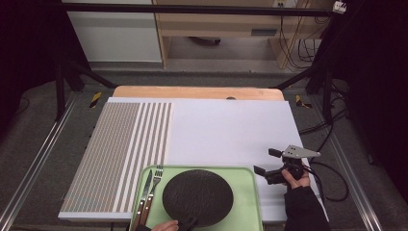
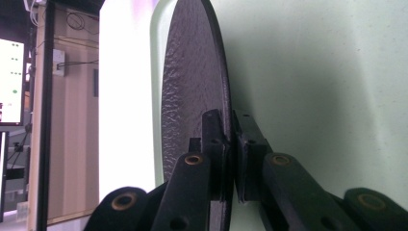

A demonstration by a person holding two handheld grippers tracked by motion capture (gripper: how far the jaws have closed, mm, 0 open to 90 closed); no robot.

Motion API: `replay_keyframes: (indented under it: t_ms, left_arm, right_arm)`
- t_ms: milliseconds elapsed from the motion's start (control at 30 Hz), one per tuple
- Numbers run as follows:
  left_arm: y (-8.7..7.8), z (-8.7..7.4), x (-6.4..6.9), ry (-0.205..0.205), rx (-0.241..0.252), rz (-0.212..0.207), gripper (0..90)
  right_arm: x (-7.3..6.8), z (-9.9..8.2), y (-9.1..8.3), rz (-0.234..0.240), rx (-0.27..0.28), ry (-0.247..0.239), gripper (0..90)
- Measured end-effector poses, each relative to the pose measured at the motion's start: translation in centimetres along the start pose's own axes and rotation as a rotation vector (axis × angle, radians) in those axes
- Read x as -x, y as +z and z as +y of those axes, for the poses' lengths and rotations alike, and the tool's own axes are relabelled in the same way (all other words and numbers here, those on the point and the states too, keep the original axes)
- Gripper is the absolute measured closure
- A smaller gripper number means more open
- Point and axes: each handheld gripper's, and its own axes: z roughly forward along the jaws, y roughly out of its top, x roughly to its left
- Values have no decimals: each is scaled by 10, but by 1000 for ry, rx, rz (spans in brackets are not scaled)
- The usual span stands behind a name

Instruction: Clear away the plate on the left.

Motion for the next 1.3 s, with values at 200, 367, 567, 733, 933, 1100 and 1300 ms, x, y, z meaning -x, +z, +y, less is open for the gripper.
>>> replay_keyframes:
  t_ms: [200,367,567,733,933,1100,1300]
  left_arm:
    - [2,2,4,16,-5,-5,850]
    - [4,1,7,8,-3,-28,829]
    - [8,-2,12,-10,0,-75,781]
    - [11,-4,14,-10,-9,-100,749]
    - [15,-5,16,-24,-18,-135,708]
    - [16,-6,17,-20,-23,-145,696]
    - [20,-8,17,-34,-37,-172,658]
  right_arm:
    - [0,0,0,0,0,0,3]
    - [0,0,0,0,-2,-1,2]
    - [0,0,0,1,1,-1,3]
    - [0,0,0,2,0,-1,3]
    - [0,0,0,1,3,-1,3]
    - [0,0,0,1,3,-1,3]
    - [0,0,0,2,5,-1,3]
